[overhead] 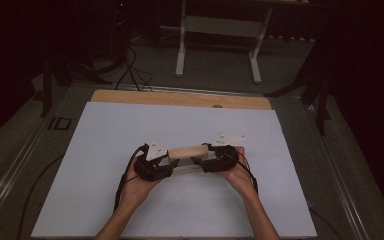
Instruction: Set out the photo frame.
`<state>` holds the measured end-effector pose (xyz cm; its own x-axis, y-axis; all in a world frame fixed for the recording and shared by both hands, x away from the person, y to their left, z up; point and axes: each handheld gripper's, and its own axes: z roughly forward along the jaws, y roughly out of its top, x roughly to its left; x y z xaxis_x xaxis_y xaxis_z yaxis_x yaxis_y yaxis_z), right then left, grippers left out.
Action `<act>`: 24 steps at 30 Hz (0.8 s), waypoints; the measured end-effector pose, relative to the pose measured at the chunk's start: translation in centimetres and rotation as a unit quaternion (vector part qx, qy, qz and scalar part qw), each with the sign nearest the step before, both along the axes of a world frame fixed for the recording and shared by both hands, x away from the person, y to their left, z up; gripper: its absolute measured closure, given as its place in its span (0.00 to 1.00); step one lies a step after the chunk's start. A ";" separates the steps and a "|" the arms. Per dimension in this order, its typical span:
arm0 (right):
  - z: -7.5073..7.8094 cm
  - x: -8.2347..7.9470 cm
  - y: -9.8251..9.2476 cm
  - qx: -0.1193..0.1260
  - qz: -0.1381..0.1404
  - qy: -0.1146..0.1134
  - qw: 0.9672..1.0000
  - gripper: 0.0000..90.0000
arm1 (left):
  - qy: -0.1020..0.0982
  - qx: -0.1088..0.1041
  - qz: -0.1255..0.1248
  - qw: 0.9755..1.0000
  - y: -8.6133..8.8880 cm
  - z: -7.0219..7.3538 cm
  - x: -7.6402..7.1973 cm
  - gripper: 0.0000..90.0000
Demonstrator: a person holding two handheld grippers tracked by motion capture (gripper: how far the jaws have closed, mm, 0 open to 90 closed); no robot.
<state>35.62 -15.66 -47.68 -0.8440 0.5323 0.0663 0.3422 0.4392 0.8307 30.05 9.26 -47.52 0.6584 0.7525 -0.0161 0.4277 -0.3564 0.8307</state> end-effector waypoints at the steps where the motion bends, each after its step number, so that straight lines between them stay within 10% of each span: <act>1: 0.0 0.0 0.0 0.000 0.002 0.000 1.000 0.35 | 0.000 0.000 0.000 1.000 0.0 0.0 0.0 0.58; 24: 0.2 -0.4 -0.2 -0.001 0.008 -0.003 1.000 0.47 | 0.001 -0.001 -0.007 1.000 0.5 0.1 0.4 0.61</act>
<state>35.20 -15.89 -47.51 -0.8527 0.5188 0.0605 0.3307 0.4465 0.8314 30.43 9.76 -47.42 0.6684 0.7435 -0.0187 0.4247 -0.3610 0.8302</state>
